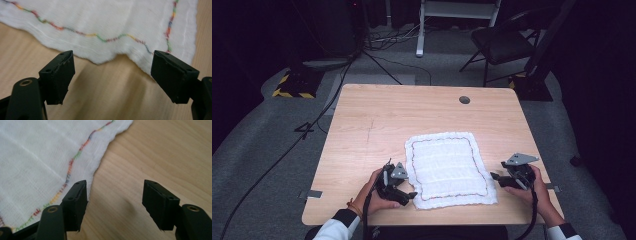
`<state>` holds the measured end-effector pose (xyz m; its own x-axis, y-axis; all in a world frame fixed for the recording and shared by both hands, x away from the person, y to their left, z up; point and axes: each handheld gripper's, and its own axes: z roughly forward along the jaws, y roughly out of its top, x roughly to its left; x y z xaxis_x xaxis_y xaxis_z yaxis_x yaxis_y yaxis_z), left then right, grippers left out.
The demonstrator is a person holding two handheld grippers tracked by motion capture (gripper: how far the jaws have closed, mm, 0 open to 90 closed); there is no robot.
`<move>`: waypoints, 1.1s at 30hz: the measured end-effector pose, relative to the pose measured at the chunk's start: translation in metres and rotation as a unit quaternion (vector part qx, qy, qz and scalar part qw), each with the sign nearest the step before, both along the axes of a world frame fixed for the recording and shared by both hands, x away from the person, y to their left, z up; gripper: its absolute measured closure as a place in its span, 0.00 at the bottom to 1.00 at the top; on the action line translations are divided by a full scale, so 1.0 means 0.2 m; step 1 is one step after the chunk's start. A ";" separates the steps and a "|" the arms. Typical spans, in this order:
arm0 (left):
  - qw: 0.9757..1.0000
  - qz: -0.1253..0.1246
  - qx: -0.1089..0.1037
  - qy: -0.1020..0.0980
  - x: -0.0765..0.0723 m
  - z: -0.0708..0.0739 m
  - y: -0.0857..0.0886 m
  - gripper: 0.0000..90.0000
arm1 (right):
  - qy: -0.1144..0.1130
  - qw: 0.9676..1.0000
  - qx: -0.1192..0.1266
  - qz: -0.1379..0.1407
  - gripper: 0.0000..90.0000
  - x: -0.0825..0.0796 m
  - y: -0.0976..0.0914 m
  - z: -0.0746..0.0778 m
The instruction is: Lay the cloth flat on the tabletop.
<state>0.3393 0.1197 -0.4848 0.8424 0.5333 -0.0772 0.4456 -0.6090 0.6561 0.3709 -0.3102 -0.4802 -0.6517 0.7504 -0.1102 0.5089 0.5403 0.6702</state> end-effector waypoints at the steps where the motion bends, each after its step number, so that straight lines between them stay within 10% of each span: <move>1: 1.000 0.006 -0.002 -0.002 0.02 0.01 0.01 0.22 | -0.003 1.000 0.007 -0.003 0.42 0.01 -0.01 0.01; 14: 0.993 0.109 0.001 -0.038 0.40 0.04 0.05 0.24 | -0.020 0.998 0.029 0.045 0.48 0.13 0.12 0.10; 19: 0.989 0.149 -0.013 -0.016 0.59 0.03 0.04 0.25 | -0.026 0.998 0.031 0.037 0.51 0.28 0.18 0.12; 28: 0.989 0.150 0.016 -0.004 0.72 -0.05 -0.03 0.23 | 0.013 0.999 0.029 0.002 0.48 0.64 0.29 0.03; 33: 0.992 0.127 0.006 -0.011 0.72 -0.05 -0.05 0.42 | 0.038 0.999 0.015 -0.012 0.47 0.73 0.33 -0.02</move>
